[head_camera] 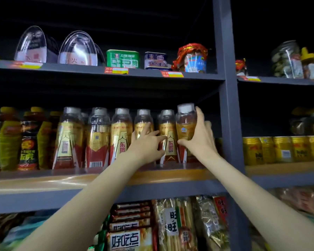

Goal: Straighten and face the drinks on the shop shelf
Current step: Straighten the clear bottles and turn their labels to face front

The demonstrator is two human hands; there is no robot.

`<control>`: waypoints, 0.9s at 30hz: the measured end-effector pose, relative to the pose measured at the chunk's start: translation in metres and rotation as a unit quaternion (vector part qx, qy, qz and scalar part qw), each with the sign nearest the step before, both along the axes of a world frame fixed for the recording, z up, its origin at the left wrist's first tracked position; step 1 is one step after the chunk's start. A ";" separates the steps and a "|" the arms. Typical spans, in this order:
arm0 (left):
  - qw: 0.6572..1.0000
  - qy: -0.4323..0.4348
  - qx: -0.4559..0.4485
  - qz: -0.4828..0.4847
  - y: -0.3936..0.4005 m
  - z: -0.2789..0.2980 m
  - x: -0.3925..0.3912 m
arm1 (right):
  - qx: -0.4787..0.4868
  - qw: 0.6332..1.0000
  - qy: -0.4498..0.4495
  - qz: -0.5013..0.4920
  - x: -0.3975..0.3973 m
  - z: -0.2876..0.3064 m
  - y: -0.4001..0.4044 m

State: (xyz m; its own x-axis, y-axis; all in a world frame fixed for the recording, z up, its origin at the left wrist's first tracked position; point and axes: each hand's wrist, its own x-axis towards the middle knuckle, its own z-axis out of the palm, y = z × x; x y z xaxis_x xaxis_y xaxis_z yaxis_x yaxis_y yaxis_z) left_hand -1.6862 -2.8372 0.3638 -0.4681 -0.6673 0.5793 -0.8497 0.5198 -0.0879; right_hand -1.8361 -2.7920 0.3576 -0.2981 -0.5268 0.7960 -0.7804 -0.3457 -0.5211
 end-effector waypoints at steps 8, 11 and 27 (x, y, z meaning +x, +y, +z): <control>0.931 0.200 0.073 -0.295 0.050 -0.013 0.046 | -0.158 0.954 -0.224 0.121 0.032 -0.006 0.062; 0.873 0.263 0.152 -0.382 0.056 -0.019 0.056 | -0.136 0.912 -0.320 0.219 0.046 0.003 0.080; 0.855 0.306 -0.022 -0.418 0.074 -0.017 0.123 | 0.079 0.739 -0.508 0.435 0.104 -0.001 0.083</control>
State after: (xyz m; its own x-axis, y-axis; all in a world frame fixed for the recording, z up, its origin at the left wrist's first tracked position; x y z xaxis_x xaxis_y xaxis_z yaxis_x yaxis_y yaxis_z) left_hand -1.5633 -2.7632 0.3464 -0.3720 -0.2186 0.9022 -0.0765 0.9758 0.2048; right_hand -1.7325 -2.7094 0.3564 -0.1929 -0.9334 0.3025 0.5230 -0.3587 -0.7731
